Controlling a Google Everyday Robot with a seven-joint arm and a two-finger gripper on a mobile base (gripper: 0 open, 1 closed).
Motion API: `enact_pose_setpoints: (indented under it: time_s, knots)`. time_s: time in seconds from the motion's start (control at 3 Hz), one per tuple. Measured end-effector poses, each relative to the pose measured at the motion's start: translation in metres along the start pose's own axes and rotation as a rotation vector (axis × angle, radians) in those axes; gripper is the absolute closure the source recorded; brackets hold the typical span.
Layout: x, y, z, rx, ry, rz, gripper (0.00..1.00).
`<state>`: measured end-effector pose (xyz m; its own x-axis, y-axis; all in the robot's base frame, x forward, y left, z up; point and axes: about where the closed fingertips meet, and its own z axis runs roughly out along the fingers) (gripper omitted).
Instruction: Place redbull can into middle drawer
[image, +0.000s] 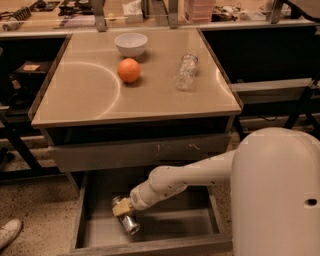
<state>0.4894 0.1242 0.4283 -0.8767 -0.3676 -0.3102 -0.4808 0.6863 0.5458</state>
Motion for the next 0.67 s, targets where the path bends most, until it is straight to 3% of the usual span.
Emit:
enact_pose_setpoints:
  time_s: [0.67]
  knots:
    - [0.0,-0.028,0.039,-0.031,0.059,0.045,1.0]
